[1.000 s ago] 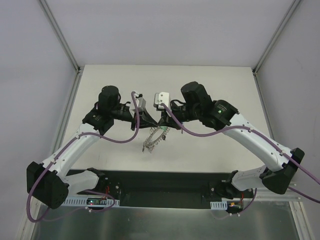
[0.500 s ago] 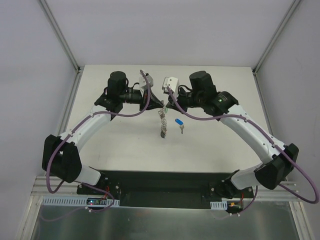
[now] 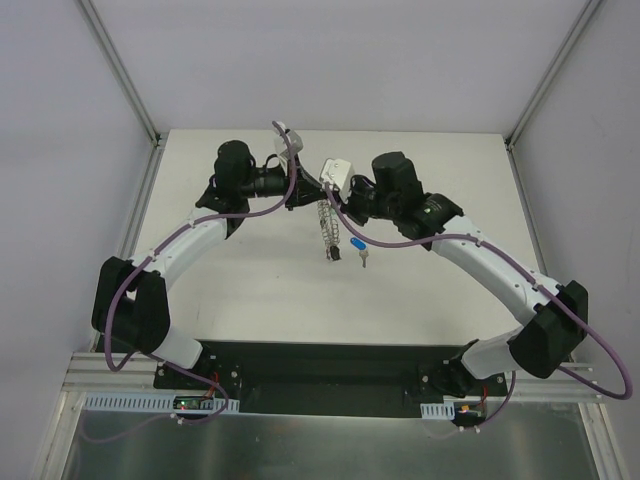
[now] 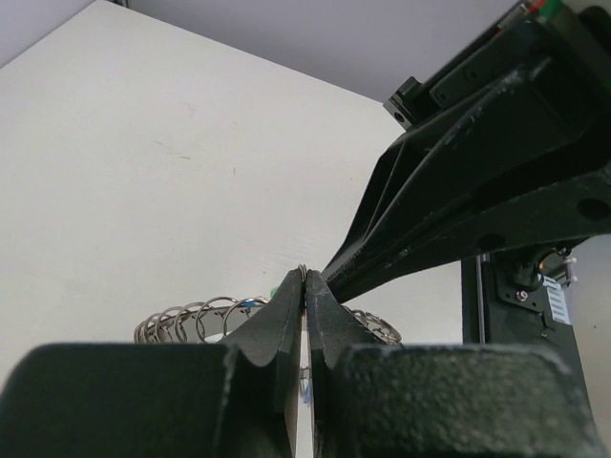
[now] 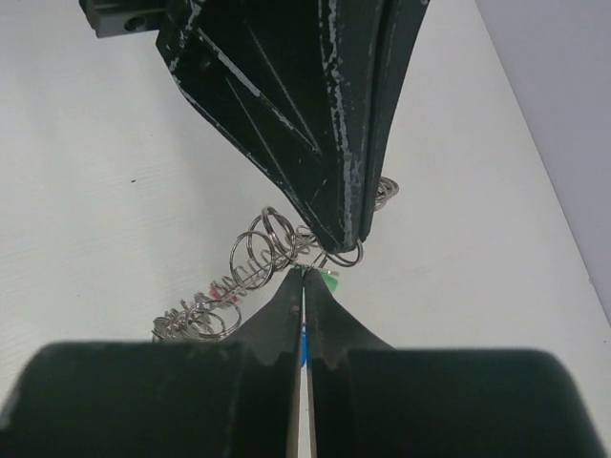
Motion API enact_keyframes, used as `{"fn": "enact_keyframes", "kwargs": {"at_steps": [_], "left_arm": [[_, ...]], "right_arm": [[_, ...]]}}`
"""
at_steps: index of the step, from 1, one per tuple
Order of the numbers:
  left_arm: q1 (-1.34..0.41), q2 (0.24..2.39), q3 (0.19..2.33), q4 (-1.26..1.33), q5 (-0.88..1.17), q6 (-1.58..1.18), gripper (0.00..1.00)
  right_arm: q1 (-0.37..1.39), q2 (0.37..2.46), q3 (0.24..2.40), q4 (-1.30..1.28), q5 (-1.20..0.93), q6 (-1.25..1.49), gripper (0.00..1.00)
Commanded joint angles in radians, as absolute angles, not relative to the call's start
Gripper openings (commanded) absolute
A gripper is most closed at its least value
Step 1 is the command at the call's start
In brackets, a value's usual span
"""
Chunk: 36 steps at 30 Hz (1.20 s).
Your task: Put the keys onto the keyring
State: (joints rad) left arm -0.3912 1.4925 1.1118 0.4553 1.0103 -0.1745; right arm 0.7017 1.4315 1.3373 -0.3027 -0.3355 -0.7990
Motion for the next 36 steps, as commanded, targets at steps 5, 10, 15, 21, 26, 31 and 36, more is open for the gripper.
{"fn": "enact_keyframes", "kwargs": {"at_steps": [5, 10, 15, 21, 26, 31, 36], "left_arm": [[-0.387, 1.445, 1.068, 0.713, 0.962, -0.325, 0.00], [-0.387, 1.434, 1.029, 0.744, 0.962, -0.341, 0.00], [-0.387, 1.422, 0.997, 0.747, 0.960, -0.337, 0.00], [-0.384, 1.417, 0.999, 0.675, 0.969, -0.285, 0.21], [-0.371, 1.411, 1.015, 0.611, 1.005, -0.212, 0.31], [-0.362, 1.440, 1.055, 0.500, 1.126, -0.103, 0.42], [-0.362, 1.451, 1.062, 0.388, 1.120, -0.020, 0.43]], "right_arm": [[0.736, 1.396, 1.276, -0.272, -0.249, -0.785, 0.01], [0.732, 1.374, 1.259, -0.230, -0.224, -0.750, 0.01], [0.729, 1.370, 1.269, -0.236, -0.230, -0.759, 0.01], [0.729, 1.373, 1.310, -0.291, -0.262, -0.796, 0.01], [0.726, 1.388, 1.344, -0.348, -0.290, -0.837, 0.01], [0.726, 1.385, 1.342, -0.365, -0.308, -0.844, 0.01], [0.724, 1.399, 1.359, -0.413, -0.305, -0.839, 0.01]]}}
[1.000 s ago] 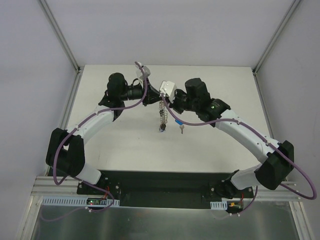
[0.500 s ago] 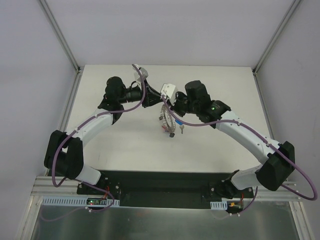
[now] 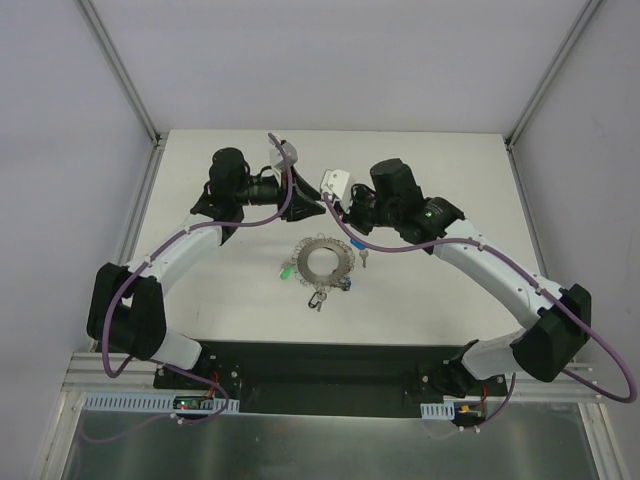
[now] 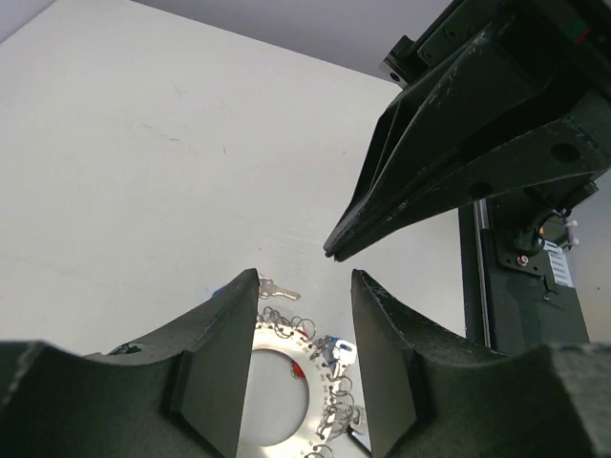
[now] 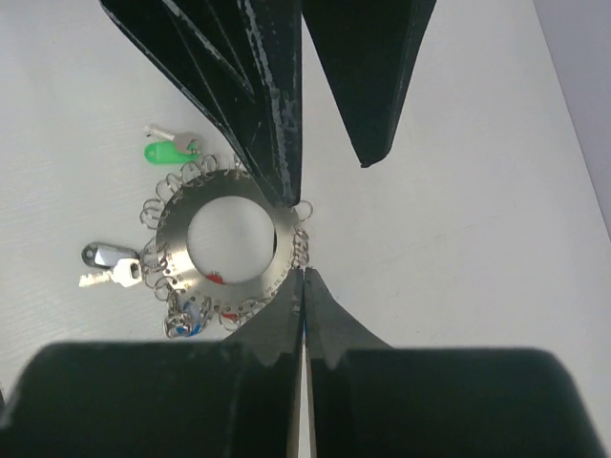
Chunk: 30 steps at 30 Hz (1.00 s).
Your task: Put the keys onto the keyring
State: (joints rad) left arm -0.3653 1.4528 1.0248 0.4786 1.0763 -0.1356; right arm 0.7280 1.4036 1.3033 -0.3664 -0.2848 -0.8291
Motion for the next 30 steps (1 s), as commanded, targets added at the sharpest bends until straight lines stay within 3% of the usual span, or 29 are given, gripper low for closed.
{"fn": "enact_keyframes", "kwargs": {"at_steps": [1, 5, 6, 7, 14, 18, 23, 30], "left_arm": [[-0.361, 1.442, 1.043, 0.370, 1.102, -0.009, 0.44], [-0.351, 1.378, 0.956, 0.328, 0.932, -0.009, 0.48], [-0.345, 1.359, 0.930, 0.324, 0.828, -0.011, 0.49], [-0.341, 1.315, 0.881, 0.319, 0.774, -0.035, 0.53], [-0.322, 1.126, 0.717, 0.177, 0.419, -0.129, 0.62], [-0.318, 1.006, 0.608, 0.155, 0.305, -0.187, 0.70], [-0.316, 1.040, 0.538, 0.155, 0.359, -0.293, 0.72], [-0.318, 1.156, 0.546, 0.133, 0.385, -0.330, 0.63]], "right_arm": [[0.724, 1.401, 1.353, -0.416, -0.296, -0.830, 0.01], [0.703, 1.433, 1.341, -0.429, -0.305, -0.710, 0.03], [0.703, 1.446, 1.341, -0.439, -0.314, -0.663, 0.07], [0.703, 1.459, 1.341, -0.446, -0.343, -0.635, 0.18], [0.736, 1.548, 1.284, -0.333, -0.445, -0.359, 0.50], [0.816, 1.641, 1.334, -0.354, -0.338, -0.333, 0.52], [0.827, 1.726, 1.345, -0.327, -0.235, -0.212, 0.56], [0.828, 1.718, 1.276, -0.324, -0.066, -0.072, 0.59]]}}
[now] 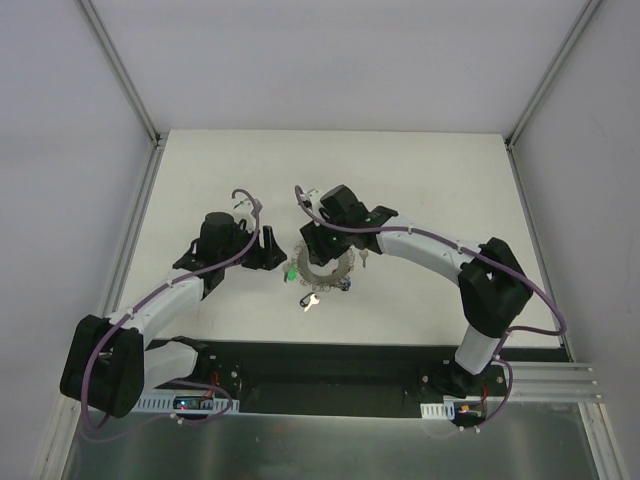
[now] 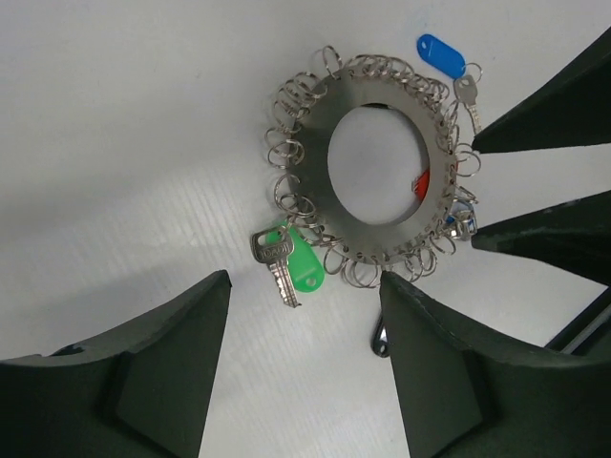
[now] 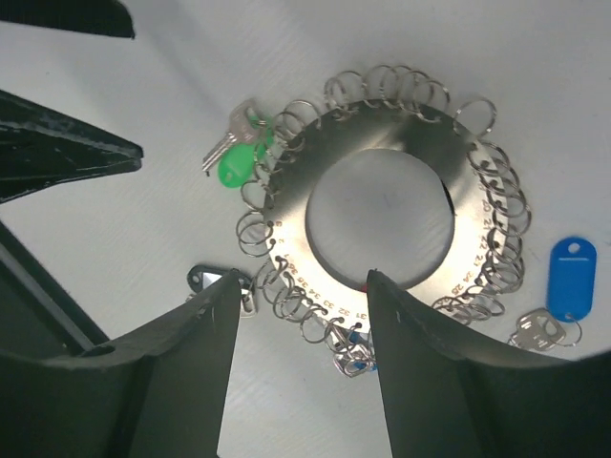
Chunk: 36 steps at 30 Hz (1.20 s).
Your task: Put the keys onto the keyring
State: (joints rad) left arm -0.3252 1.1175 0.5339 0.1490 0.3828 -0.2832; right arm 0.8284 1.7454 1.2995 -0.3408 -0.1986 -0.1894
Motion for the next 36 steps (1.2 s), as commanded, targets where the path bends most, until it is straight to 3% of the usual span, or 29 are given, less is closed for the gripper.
{"fn": "enact_keyframes", "kwargs": {"at_steps": [1, 6, 14, 23, 28, 36], "left_arm": [[-0.319, 1.164, 0.552, 0.133, 0.402, -0.330, 0.61], [-0.327, 1.245, 0.586, 0.115, 0.420, -0.339, 0.54], [-0.328, 1.238, 0.620, 0.038, 0.374, -0.310, 0.54], [-0.325, 1.026, 0.660, -0.101, 0.169, -0.181, 0.61], [-0.325, 0.852, 0.634, -0.121, 0.007, -0.103, 0.69], [-0.325, 0.625, 0.557, -0.115, -0.319, 0.024, 0.78]], "right_arm": [[0.828, 1.717, 1.261, -0.325, -0.045, -0.060, 0.58], [0.827, 1.729, 1.232, -0.322, -0.032, -0.038, 0.58], [0.824, 1.789, 1.204, -0.319, -0.035, -0.029, 0.52], [0.759, 1.841, 1.189, -0.360, -0.006, -0.074, 0.50], [0.729, 1.839, 1.227, -0.448, 0.138, -0.112, 0.50], [0.857, 1.786, 1.391, -0.444, 0.115, -0.111, 0.52]]}}
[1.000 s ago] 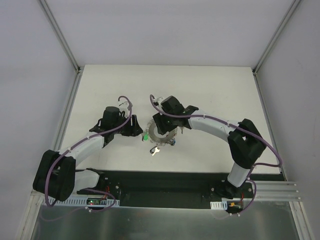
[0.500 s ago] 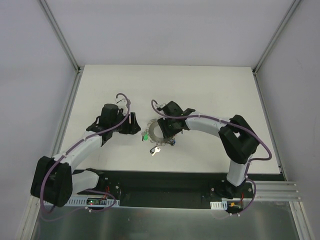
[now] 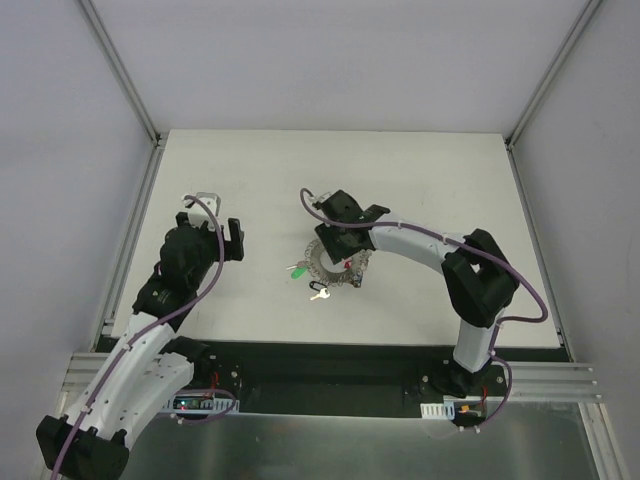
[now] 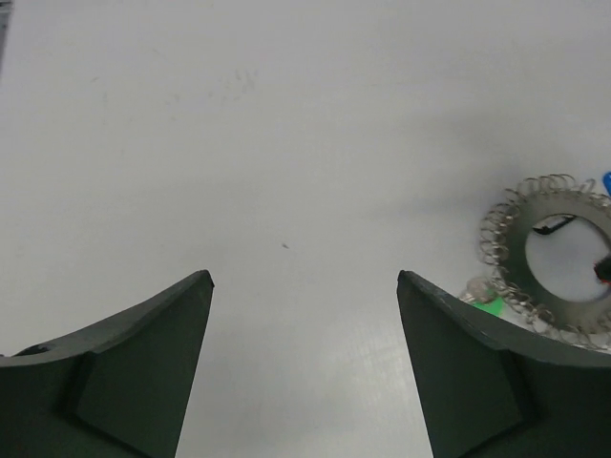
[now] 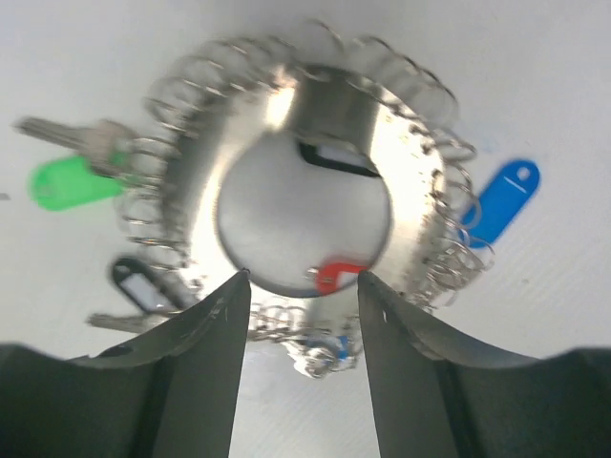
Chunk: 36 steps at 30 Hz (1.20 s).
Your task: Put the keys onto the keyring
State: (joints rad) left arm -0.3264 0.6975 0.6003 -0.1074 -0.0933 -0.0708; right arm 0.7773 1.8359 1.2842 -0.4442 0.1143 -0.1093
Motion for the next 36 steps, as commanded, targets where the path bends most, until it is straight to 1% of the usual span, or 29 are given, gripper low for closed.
{"fn": "enact_keyframes", "kwargs": {"at_steps": [1, 3, 7, 12, 19, 20, 25, 28, 33, 36], "left_arm": [[-0.325, 0.611, 0.549, -0.107, -0.340, 0.029, 0.79], [-0.325, 0.577, 0.520, -0.097, -0.391, 0.031, 0.80], [-0.325, 0.540, 0.477, -0.061, -0.420, 0.032, 0.82], [-0.325, 0.548, 0.479, -0.038, -0.420, 0.037, 0.82], [-0.327, 0.545, 0.476, -0.029, -0.384, 0.031, 0.82], [-0.327, 0.545, 0.474, -0.029, -0.377, 0.029, 0.82], [-0.327, 0.545, 0.474, -0.023, -0.367, 0.031, 0.82], [-0.327, 0.542, 0.472, -0.021, -0.365, 0.034, 0.82], [-0.327, 0.540, 0.472, -0.020, -0.364, 0.037, 0.82], [-0.327, 0.541, 0.472, -0.018, -0.357, 0.038, 0.82]], "right_arm": [[0.880, 1.793, 1.400, -0.430, 0.106, -0.103, 0.52], [0.900, 1.827, 1.431, -0.388, 0.068, -0.083, 0.52], [0.965, 1.919, 1.520, -0.382, 0.040, -0.115, 0.52], [0.991, 2.029, 1.597, -0.382, 0.035, -0.152, 0.50], [0.994, 2.115, 1.649, -0.385, 0.009, -0.192, 0.46], [0.994, 2.121, 1.649, -0.385, -0.029, -0.202, 0.46], [1.000, 2.144, 1.641, -0.400, -0.072, -0.233, 0.46], [1.011, 2.137, 1.625, -0.480, -0.087, -0.268, 0.45], [1.015, 2.065, 1.549, -0.570, -0.087, -0.272, 0.38], [1.025, 2.008, 1.534, -0.604, -0.060, -0.247, 0.38]]}}
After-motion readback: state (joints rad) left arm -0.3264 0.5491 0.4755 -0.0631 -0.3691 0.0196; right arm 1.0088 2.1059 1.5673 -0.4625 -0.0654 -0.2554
